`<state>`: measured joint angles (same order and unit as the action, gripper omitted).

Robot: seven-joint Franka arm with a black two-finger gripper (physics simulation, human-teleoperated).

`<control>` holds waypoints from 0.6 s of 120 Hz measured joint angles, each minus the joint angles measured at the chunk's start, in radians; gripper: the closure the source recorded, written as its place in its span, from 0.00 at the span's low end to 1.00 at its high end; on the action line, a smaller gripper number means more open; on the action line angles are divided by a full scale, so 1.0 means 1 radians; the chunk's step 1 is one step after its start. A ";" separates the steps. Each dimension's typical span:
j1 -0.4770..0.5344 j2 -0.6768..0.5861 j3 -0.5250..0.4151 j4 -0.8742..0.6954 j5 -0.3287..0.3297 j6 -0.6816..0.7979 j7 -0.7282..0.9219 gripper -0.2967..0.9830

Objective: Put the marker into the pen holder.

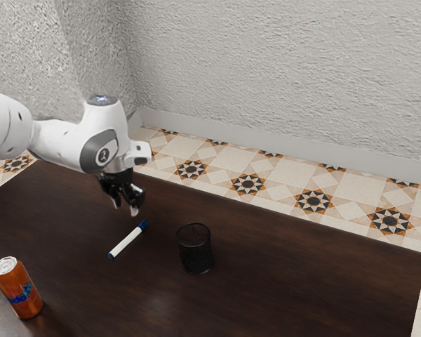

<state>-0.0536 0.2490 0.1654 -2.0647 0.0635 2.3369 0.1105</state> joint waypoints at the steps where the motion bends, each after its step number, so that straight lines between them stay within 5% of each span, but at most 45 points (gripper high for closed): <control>1: 0.000 0.001 0.000 0.000 -0.001 0.002 -0.002 0.49; 72: 0.011 0.120 -0.027 0.019 -0.028 0.043 0.010 0.53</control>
<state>-0.0428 0.3687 0.1381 -2.0455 0.0357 2.3796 0.1202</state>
